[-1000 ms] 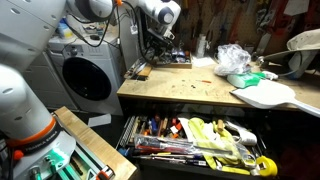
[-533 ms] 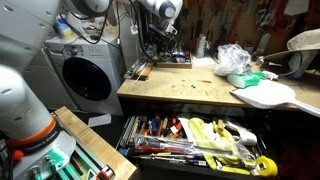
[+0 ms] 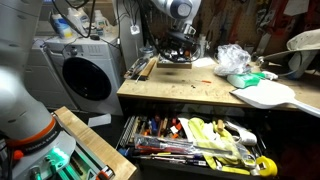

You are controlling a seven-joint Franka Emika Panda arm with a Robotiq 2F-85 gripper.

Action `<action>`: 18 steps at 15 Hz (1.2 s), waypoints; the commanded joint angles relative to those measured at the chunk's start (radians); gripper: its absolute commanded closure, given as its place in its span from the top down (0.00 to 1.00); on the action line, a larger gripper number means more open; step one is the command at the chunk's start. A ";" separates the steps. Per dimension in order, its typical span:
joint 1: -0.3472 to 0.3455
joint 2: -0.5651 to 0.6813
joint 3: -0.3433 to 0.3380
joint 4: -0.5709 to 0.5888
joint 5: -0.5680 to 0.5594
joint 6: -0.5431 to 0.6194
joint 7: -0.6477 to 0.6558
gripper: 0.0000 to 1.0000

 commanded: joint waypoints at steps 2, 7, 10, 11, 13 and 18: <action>-0.078 -0.209 -0.024 -0.280 0.036 0.165 -0.192 1.00; -0.067 -0.441 -0.077 -0.486 0.062 0.137 -0.200 1.00; -0.012 -0.596 -0.099 -0.612 0.034 0.128 -0.067 1.00; 0.011 -0.642 -0.098 -0.648 0.012 0.124 0.001 1.00; 0.051 -0.730 -0.091 -0.725 -0.050 0.134 0.172 1.00; -0.002 -0.911 0.110 -0.873 -0.101 0.101 0.557 1.00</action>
